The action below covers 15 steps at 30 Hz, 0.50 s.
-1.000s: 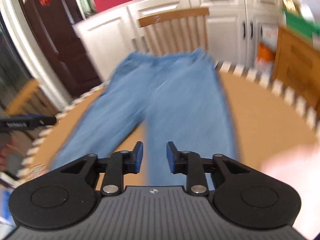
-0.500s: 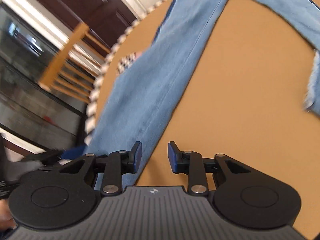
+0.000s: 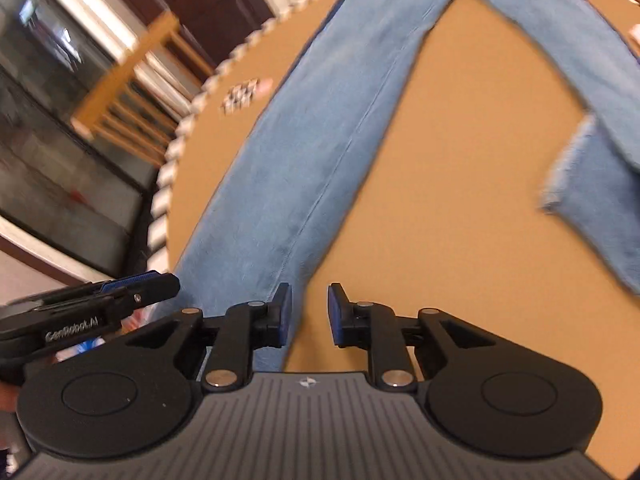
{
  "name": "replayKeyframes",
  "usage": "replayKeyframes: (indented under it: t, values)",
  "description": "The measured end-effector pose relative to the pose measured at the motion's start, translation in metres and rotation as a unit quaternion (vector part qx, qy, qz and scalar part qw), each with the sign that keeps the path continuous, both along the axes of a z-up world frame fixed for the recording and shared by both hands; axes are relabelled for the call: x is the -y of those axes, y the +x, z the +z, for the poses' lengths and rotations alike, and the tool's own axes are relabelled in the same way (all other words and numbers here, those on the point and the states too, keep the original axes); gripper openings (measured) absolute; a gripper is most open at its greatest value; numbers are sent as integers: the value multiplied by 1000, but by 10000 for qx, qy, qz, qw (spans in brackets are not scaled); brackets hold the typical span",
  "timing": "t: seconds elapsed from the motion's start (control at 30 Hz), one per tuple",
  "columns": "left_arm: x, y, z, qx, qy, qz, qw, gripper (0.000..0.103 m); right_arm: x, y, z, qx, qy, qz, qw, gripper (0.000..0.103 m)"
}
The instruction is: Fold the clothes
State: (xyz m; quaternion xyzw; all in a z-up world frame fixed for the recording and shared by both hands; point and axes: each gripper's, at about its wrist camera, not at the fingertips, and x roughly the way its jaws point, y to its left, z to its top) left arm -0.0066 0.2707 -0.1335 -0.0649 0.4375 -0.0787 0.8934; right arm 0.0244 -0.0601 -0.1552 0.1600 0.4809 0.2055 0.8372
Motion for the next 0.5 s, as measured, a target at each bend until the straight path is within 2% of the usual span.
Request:
replayKeyframes:
  t: [0.03,0.07,0.1,0.17,0.23,0.3,0.4,0.5]
  values:
    - [11,-3,11,243,-10,-104,9997,38,23,-10,11,321,8,-41,9995,33]
    - [25,-5,20,462,-35,-278,9985,53,47,-20,23,678,-107,-75,9976,40]
    - [47,-4,26,594,-60,-533,9968,67,74,-30,34,1040,-322,-142,9940,54]
    - [97,-2,31,755,-144,-1126,9907,74,129,-44,48,1532,-909,-316,9835,56]
    - [153,2,24,800,-324,-1790,9801,76,183,-47,53,1621,-1477,-439,9747,56]
    - [207,5,7,721,-495,-2390,9671,76,234,-44,47,1454,-1827,-496,9711,57]
    - [269,9,-21,571,-533,-3004,9506,79,293,-36,29,1287,-1675,-77,9774,57]
    - [301,18,-45,494,-419,-3340,9404,82,309,-23,11,1350,-1642,635,9751,57]
